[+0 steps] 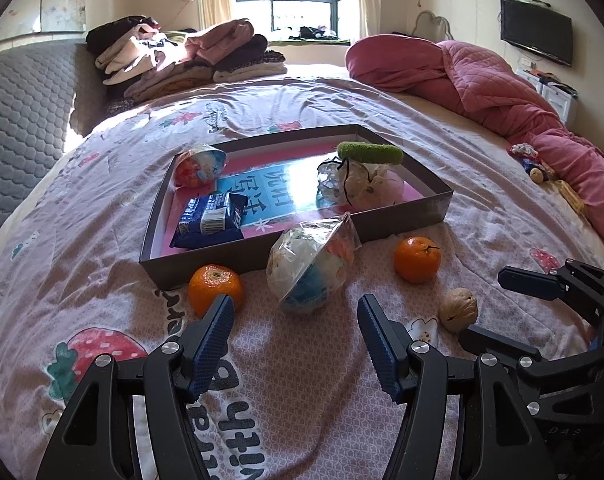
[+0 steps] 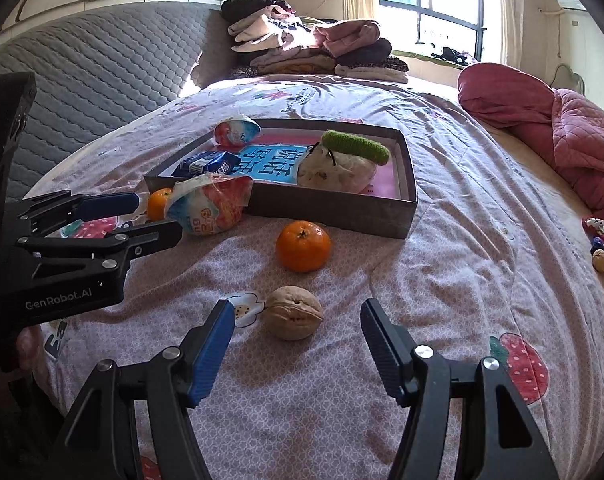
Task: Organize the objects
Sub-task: 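Move left gripper to clear-bagged ball while right gripper moves to walnut, then close left gripper on clear-bagged ball while right gripper grasps walnut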
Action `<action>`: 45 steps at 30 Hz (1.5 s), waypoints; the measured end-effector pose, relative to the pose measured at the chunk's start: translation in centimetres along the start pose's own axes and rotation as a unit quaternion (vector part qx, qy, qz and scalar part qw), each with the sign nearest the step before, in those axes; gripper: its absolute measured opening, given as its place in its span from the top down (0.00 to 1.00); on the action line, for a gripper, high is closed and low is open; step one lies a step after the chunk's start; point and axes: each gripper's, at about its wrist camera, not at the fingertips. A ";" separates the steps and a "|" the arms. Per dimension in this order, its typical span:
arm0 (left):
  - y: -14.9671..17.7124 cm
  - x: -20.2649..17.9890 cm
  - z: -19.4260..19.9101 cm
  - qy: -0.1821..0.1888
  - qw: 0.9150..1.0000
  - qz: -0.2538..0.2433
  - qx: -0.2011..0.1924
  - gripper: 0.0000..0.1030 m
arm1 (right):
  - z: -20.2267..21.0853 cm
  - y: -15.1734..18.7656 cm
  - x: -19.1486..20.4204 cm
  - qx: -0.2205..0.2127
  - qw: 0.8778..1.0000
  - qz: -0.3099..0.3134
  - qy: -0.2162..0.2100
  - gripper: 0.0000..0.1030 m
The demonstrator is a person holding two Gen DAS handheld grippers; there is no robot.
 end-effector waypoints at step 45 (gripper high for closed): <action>-2.4 -0.9 -5.9 0.025 1.000 -0.010 0.014 0.36 | -3.5 0.5 -0.2 0.005 1.000 0.003 -0.011 0.65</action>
Point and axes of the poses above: each gripper's, at about its wrist camera, not at the fingertips, and z roughly against the way its jaws point, x to its left, y to its underside, and after that the axes turned 2 degrees about -y, right-handed
